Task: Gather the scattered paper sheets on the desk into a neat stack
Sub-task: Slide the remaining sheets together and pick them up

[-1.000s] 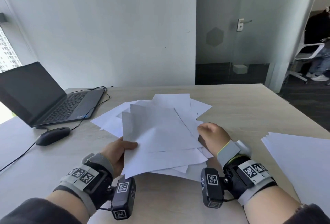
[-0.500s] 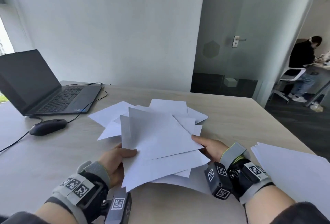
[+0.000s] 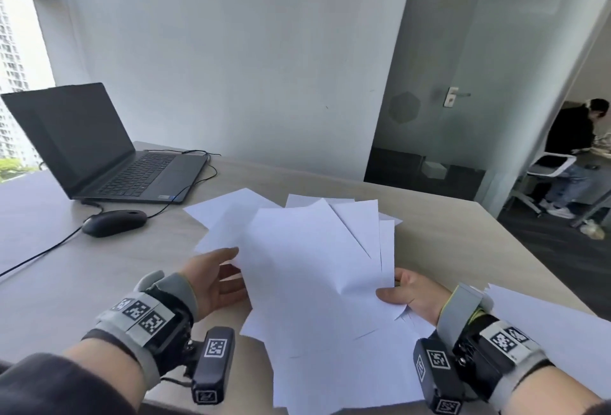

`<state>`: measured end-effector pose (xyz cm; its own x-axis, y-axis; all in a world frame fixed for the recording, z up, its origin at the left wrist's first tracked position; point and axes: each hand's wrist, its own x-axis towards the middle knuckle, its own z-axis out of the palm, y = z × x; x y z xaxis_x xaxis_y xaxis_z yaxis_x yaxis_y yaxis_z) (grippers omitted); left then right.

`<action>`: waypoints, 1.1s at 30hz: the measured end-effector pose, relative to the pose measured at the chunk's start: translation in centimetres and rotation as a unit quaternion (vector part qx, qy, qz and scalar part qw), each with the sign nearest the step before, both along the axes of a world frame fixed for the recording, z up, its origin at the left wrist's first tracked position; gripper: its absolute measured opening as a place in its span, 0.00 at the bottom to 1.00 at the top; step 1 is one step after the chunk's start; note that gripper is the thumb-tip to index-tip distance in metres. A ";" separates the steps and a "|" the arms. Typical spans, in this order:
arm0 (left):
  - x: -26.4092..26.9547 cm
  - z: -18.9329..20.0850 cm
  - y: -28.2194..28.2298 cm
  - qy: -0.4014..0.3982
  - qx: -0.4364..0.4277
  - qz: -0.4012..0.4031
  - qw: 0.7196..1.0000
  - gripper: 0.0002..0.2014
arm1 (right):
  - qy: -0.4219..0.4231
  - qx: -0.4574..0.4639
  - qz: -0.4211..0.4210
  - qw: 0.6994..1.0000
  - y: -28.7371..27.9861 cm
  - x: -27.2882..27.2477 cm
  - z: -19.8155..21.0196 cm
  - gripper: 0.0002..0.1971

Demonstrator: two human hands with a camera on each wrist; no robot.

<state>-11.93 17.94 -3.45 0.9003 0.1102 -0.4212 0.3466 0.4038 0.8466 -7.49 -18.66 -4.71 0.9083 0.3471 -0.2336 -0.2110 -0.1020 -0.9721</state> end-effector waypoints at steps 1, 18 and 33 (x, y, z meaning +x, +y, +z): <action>0.3 -0.1 0.0 -0.004 0.008 0.018 1.000 0.11 | -0.001 -0.002 0.005 1.000 -0.1 -0.1 0.1 0.26; 1.4 -0.1 6.0 0.116 0.181 -0.008 0.977 0.09 | 0.033 -0.086 -0.001 0.996 -5.0 1.2 0.3 0.44; 3.1 -0.9 -0.1 0.040 0.124 0.009 0.991 0.06 | 0.067 0.007 0.024 0.997 -2.8 0.0 -0.8 0.44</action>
